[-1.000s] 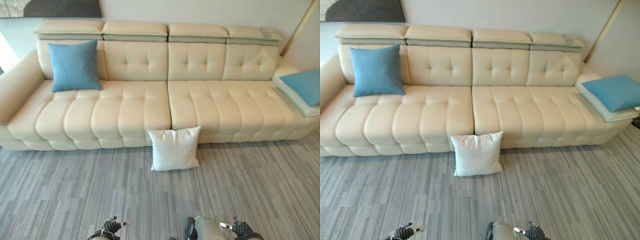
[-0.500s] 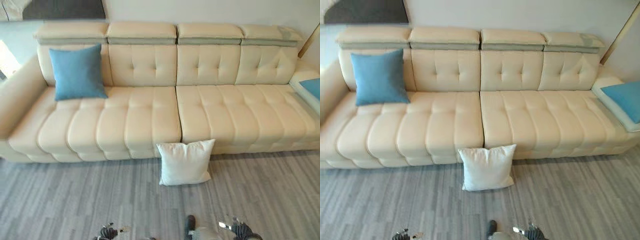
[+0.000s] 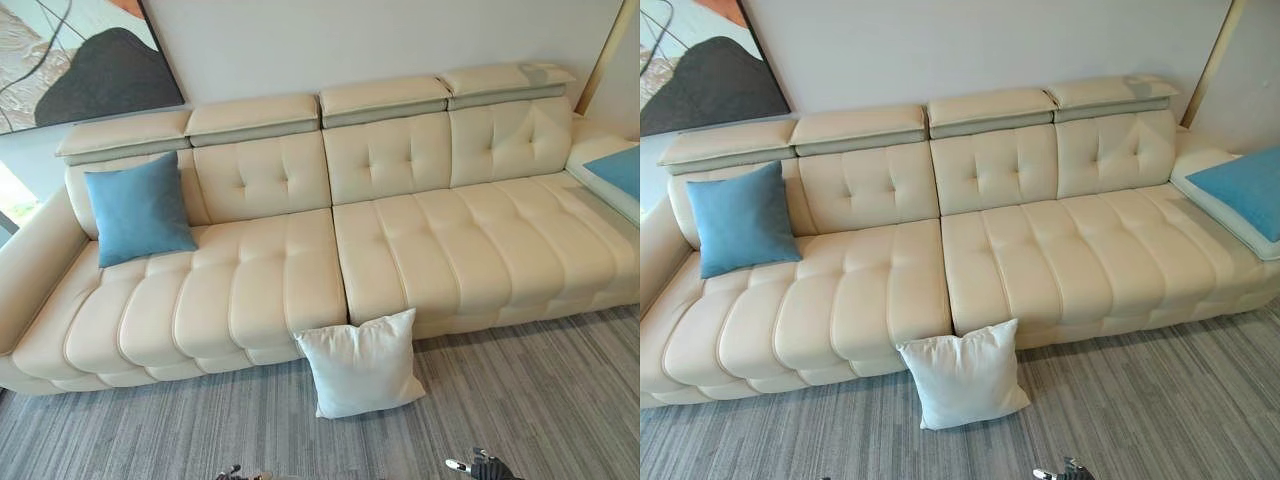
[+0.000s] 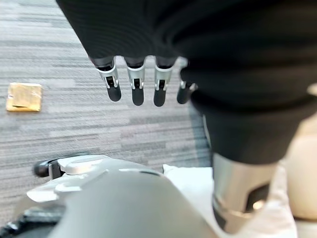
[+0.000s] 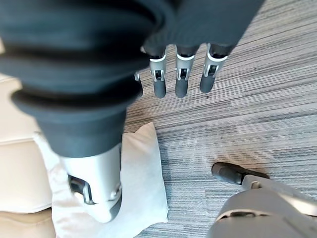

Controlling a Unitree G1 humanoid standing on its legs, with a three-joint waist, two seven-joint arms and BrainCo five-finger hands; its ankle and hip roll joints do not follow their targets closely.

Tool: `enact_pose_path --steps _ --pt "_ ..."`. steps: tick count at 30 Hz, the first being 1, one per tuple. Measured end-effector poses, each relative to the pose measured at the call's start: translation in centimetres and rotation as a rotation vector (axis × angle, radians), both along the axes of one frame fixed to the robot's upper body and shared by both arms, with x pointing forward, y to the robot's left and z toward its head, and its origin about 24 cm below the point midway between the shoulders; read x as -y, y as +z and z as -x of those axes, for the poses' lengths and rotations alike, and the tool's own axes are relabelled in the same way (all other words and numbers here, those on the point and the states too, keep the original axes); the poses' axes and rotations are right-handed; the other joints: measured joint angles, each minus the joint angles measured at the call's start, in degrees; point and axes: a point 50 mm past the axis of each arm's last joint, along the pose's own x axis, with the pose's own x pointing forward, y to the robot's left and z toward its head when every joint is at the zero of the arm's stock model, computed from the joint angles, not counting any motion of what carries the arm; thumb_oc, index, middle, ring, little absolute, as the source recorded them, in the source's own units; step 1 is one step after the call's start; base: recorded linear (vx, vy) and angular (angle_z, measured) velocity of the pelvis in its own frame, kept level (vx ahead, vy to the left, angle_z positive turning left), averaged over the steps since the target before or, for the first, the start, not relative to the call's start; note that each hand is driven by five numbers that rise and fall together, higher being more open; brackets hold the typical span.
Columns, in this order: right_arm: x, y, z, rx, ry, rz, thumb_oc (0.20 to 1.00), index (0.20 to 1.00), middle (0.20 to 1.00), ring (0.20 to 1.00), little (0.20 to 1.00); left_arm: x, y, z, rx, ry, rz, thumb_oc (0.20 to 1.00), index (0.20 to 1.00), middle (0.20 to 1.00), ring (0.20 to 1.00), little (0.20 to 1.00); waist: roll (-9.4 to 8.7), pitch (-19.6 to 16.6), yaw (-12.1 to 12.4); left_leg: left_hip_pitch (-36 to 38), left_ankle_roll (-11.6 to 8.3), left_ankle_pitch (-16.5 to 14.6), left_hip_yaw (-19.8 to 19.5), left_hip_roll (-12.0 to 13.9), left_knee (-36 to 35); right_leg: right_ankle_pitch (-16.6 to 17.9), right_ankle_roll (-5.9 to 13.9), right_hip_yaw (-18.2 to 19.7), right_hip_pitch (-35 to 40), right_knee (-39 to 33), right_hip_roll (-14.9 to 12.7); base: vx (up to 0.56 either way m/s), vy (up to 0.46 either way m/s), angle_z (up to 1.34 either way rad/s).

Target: Pick up all the scattered cushions and arrange them neatly on the sofa.

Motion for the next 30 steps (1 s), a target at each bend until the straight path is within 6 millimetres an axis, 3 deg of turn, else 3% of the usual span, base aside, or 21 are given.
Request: enact_pose_path --steps 2,3,5,6,7,9,14,15,17,18,19,21,25,27,30 --pt "0.0 0.0 -0.1 -0.001 0.001 0.001 1.000 1.000 1.000 1.000 1.000 -0.2 0.1 -0.2 0.005 -0.002 -0.004 1.000 1.000 1.000 1.000 1.000 -0.63 0.60 0.02 -0.50 0.21 0.01 0.99 -1.12 -6.60 -0.38 0.62 -0.23 0.11 -0.01 0.12 0.14 0.009 0.03" --pt "0.1 0.1 -0.3 0.000 0.003 0.005 1.000 1.000 1.000 1.000 1.000 -0.4 0.1 0.0 0.000 -0.005 -0.008 1.000 1.000 1.000 1.000 1.000 -1.04 1.14 0.00 -0.17 1.33 1.97 0.83 -3.08 -18.88 -1.35 2.08 -0.17 0.25 -0.14 0.21 0.17 0.011 0.10" --pt "0.2 0.1 -0.7 0.006 0.005 0.008 1.000 1.000 1.000 1.000 1.000 -0.4 0.1 0.0 -0.002 -0.007 -0.008 1.000 1.000 1.000 1.000 1.000 -0.95 1.34 -0.06 0.14 1.53 6.78 -1.69 -5.29 -31.93 -1.89 2.89 -0.24 0.11 -0.40 0.40 0.18 0.034 0.01" --pt "0.2 0.2 -0.7 0.006 0.004 0.009 1.000 1.000 1.000 1.000 1.000 -0.4 0.1 -0.4 0.009 -0.011 -0.008 1.000 1.000 1.000 1.000 1.000 -0.59 2.66 0.22 -1.21 2.44 9.97 -1.61 -5.19 -31.89 -1.68 2.62 -0.20 1.09 -0.40 1.17 0.36 0.115 0.04" --pt "0.0 0.2 -1.0 0.012 0.008 0.007 1.000 1.000 1.000 1.000 1.000 -0.4 0.1 -0.2 0.000 -0.009 -0.008 1.000 1.000 1.000 1.000 1.000 0.25 2.69 -0.17 -2.35 1.54 12.42 -1.36 -5.09 -31.87 -2.81 2.26 -1.14 1.90 -0.43 2.06 0.30 0.102 0.10" --pt "0.1 0.1 -0.7 0.003 0.008 0.008 1.000 1.000 1.000 1.000 1.000 -0.4 0.0 0.1 -0.010 -0.006 -0.009 1.000 1.000 1.000 1.000 1.000 1.36 2.53 0.59 -2.44 0.49 13.09 -1.57 -3.92 -31.80 -3.51 2.21 0.31 2.44 -0.42 3.39 0.37 0.179 -0.19" --pt "0.1 -0.1 -0.1 -0.029 0.025 0.017 1.000 1.000 1.000 1.000 1.000 -0.5 -0.2 2.0 -0.079 0.010 -0.008 1.000 1.000 1.000 1.000 1.000 1.82 2.18 0.51 2.01 5.10 15.22 -1.49 -4.43 -31.87 -4.53 3.17 1.88 4.86 -0.02 3.29 0.30 0.189 -0.19" --pt "0.0 -0.2 0.3 -0.039 0.026 0.013 1.000 1.000 1.000 1.000 1.000 -0.6 -0.2 1.7 -0.073 0.009 -0.009 1.000 1.000 1.000 1.000 1.000 1.37 2.27 0.65 3.96 9.01 14.75 -0.86 -6.07 -31.86 -5.85 5.23 2.34 5.50 1.15 2.06 0.23 0.191 -0.19" --pt "-0.2 -0.2 0.0 -0.034 0.049 0.013 1.000 1.000 1.000 1.000 1.000 -0.4 -0.3 1.8 -0.075 0.007 0.000 1.000 1.000 1.000 1.000 1.000 1.87 2.08 1.11 5.17 11.02 13.27 -0.35 -5.27 -31.87 -8.21 7.00 2.37 2.61 9.74 1.73 0.11 0.121 -0.32" --pt "-0.8 -0.1 -0.5 -0.014 0.068 -0.001 1.000 1.000 1.000 1.000 1.000 -0.9 -0.1 1.7 -0.072 0.004 -0.009 1.000 1.000 1.000 1.000 1.000 2.16 1.84 1.17 6.04 11.86 13.06 0.22 -4.71 -31.84 -10.21 9.17 1.59 -1.10 18.83 1.02 0.20 0.177 -0.24" --pt "-1.8 -0.2 -1.0 0.010 0.082 -0.024 1.000 1.000 1.000 1.000 1.000 -2.0 0.2 1.0 -0.053 -0.002 -0.039 1.000 1.000 1.000 1.000 1.000 1.23 2.15 0.88 6.75 13.21 11.42 0.10 -5.62 -31.84 -14.57 11.02 1.12 -8.69 33.67 -2.18 0.23 0.152 0.00" --pt "-2.3 -0.2 -1.2 0.023 0.083 -0.040 1.000 1.000 1.000 1.000 1.000 -2.7 0.5 0.1 -0.033 -0.008 -0.058 1.000 1.000 1.000 1.000 1.000 -0.30 2.05 0.42 7.90 13.37 10.61 -0.34 -6.89 -31.56 -17.23 10.50 0.55 -10.90 34.34 -6.02 0.11 0.042 0.15" --pt "-2.3 -0.2 -1.2 0.022 0.079 -0.042 1.000 1.000 1.000 1.000 1.000 -2.9 0.8 -0.8 -0.007 -0.026 -0.064 1.000 1.000 1.000 1.000 1.000 0.13 2.01 0.41 8.73 13.01 10.21 -1.12 -6.56 -31.44 -14.58 10.83 0.51 -11.19 20.41 -8.70 0.12 -0.017 0.14" --pt "-2.5 -0.2 -1.3 0.026 0.079 -0.046 1.000 1.000 1.000 1.000 1.000 -2.9 0.7 -0.4 -0.021 -0.031 -0.068 1.000 1.000 1.000 1.000 1.000 0.34 1.94 0.56 9.12 12.92 9.95 -1.30 -6.30 -31.45 -7.66 12.74 1.85 -9.59 9.09 -9.96 0.08 -0.058 0.08" --pt "-2.6 -0.4 -0.6 0.011 0.067 -0.052 1.000 1.000 1.000 1.000 1.000 -3.1 0.6 0.7 -0.054 -0.039 -0.073 1.000 1.000 1.000 1.000 1.000 0.28 1.88 0.55 10.68 11.77 8.18 -1.43 -5.77 -31.52 -0.53 13.87 1.60 -8.93 3.72 -11.76 0.18 -0.204 -0.08"
